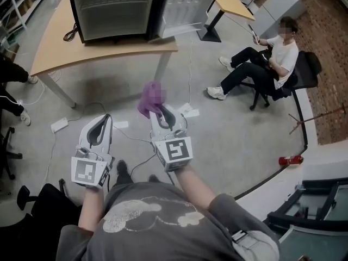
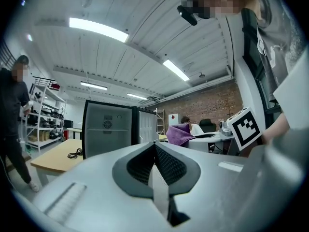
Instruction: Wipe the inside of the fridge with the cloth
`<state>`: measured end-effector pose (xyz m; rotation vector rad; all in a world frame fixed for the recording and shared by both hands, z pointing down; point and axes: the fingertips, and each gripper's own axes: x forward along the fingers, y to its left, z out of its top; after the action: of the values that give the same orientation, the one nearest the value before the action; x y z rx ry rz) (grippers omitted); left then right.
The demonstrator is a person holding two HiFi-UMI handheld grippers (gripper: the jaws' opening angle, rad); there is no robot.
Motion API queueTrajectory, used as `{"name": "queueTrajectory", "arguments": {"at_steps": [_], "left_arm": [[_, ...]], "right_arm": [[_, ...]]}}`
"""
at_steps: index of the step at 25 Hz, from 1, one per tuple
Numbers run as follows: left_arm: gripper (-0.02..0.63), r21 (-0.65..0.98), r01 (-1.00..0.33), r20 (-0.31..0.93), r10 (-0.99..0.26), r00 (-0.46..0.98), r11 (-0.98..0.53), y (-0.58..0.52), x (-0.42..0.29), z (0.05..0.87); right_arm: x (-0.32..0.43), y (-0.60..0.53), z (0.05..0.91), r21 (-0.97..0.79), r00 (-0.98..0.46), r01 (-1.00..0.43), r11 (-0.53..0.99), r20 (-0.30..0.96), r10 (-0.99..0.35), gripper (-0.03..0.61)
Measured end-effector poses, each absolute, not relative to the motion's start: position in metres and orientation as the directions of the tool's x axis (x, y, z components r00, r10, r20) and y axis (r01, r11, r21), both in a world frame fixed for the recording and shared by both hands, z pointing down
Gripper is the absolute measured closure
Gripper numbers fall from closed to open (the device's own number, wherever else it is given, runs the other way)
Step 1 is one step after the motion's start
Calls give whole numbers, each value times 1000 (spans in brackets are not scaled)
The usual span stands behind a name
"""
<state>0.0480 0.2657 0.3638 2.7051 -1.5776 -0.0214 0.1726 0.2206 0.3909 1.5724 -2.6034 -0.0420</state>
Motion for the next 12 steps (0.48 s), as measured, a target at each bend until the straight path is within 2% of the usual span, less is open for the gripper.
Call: {"name": "queueTrajectory", "arguments": {"at_steps": [12], "left_arm": [[595,10,-892,-14,-892,451,-451,324,80,364]], "right_arm": [[186,278,392,121,-548,-824,553,72,-833,540]]}}
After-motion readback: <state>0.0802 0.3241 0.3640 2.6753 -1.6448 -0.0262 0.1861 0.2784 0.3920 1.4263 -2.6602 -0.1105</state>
